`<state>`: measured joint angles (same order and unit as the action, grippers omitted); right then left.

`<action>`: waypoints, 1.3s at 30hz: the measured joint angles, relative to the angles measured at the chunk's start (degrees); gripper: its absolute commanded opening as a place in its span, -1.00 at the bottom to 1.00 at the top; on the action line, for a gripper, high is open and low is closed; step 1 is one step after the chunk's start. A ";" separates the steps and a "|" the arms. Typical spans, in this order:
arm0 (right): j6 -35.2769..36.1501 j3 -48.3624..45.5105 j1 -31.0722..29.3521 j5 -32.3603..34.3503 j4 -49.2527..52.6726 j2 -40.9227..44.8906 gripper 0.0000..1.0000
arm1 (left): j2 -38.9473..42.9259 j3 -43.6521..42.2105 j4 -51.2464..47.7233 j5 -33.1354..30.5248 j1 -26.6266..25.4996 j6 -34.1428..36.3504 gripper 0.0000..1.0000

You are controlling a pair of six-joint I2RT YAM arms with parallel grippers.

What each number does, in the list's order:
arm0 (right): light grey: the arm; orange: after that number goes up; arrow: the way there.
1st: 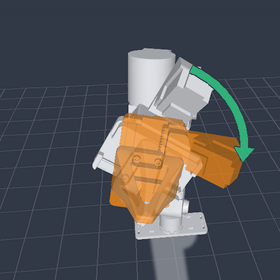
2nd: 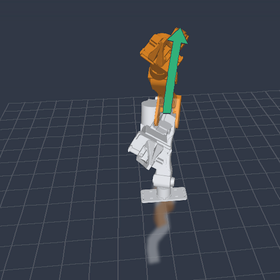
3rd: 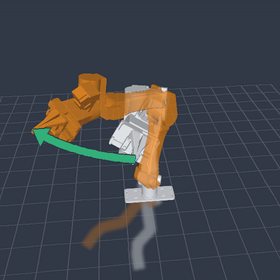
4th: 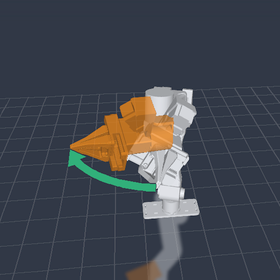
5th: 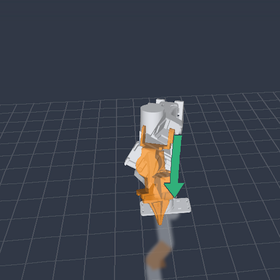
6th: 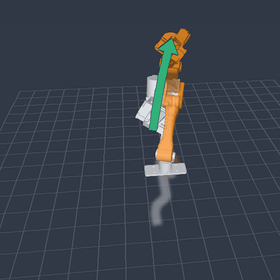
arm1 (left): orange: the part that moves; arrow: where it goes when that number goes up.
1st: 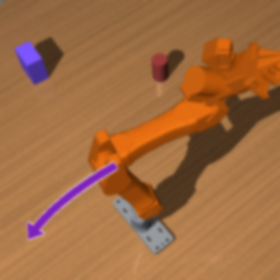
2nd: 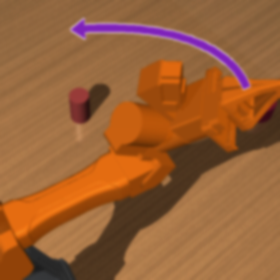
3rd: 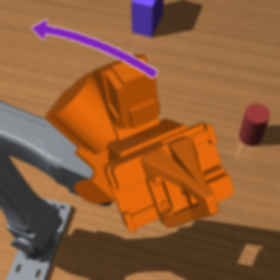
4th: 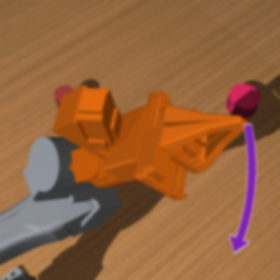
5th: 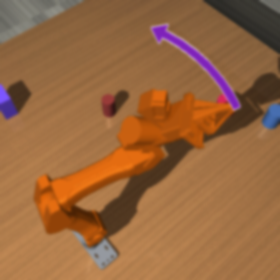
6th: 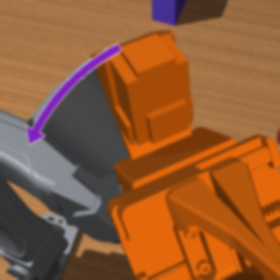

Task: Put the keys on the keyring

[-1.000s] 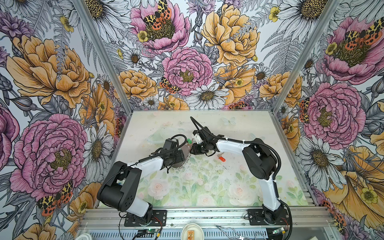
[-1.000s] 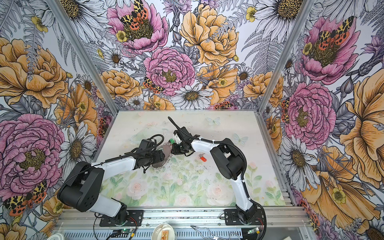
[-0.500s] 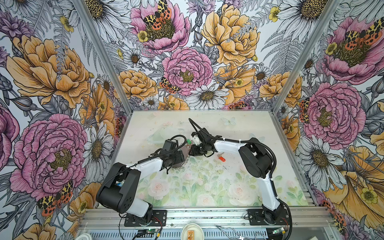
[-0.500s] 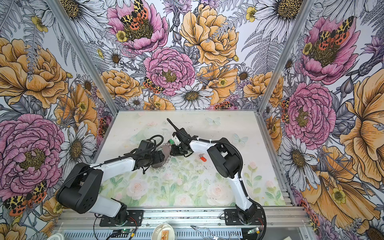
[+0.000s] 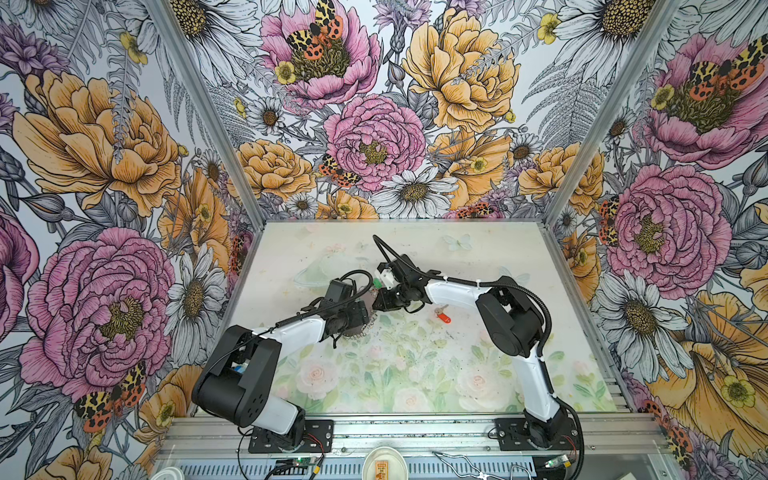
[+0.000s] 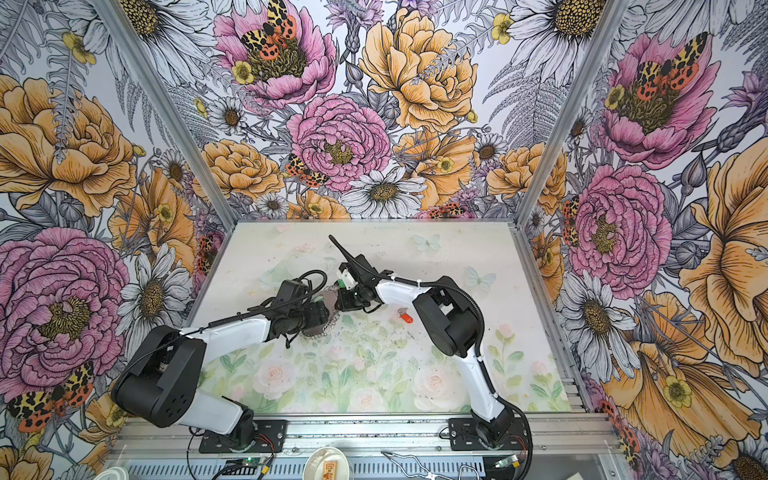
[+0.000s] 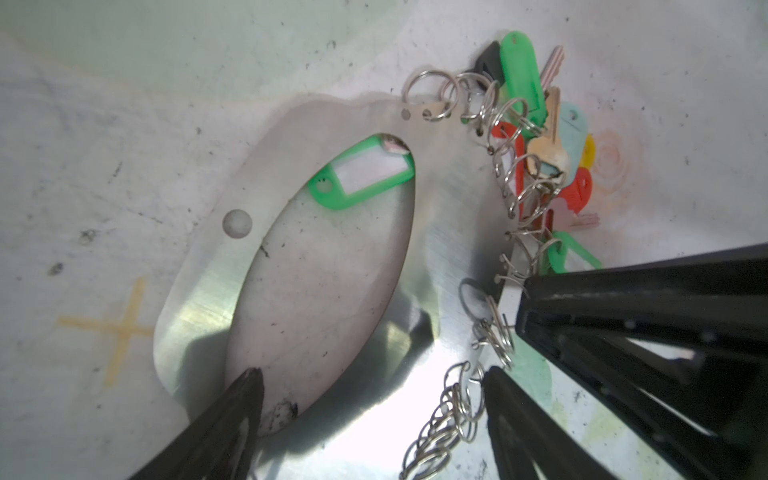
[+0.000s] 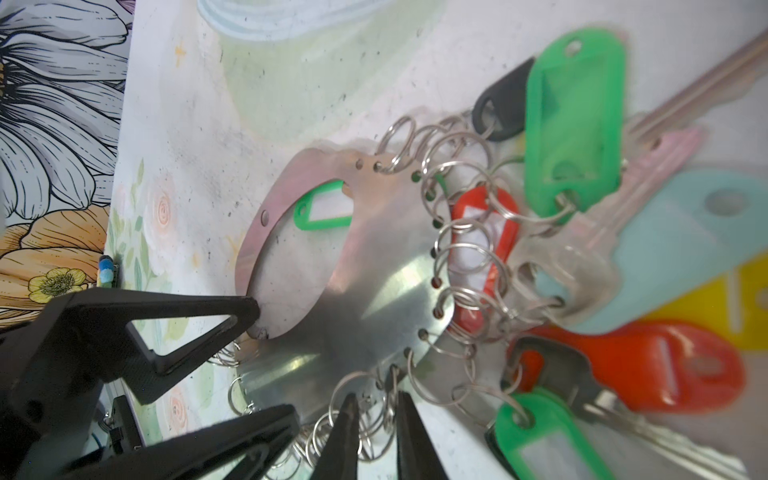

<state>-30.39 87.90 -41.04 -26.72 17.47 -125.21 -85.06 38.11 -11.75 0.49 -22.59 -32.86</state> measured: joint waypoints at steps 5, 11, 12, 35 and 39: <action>0.02 0.13 -0.04 0.11 0.00 -0.17 -0.71 | 0.22 -0.20 0.00 0.00 0.00 0.00 0.69; 0.52 0.13 -0.04 0.61 0.00 -0.17 -0.83 | 0.33 -0.31 0.02 0.00 0.00 0.00 0.69; 0.68 0.13 -0.04 0.83 0.00 -0.17 -0.85 | 0.33 -0.31 0.02 0.00 0.00 0.00 0.69; 6.51 -0.46 -0.79 5.99 1.09 0.68 -0.95 | 2.78 -1.44 -0.50 0.00 0.72 0.07 0.71; 6.51 -0.46 -1.22 6.12 1.11 0.68 -0.89 | 2.78 -1.49 -0.44 0.02 0.72 0.04 0.71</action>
<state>-23.88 87.44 -42.26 -20.60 18.59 -124.53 -82.28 36.62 -12.19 0.51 -21.87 -32.82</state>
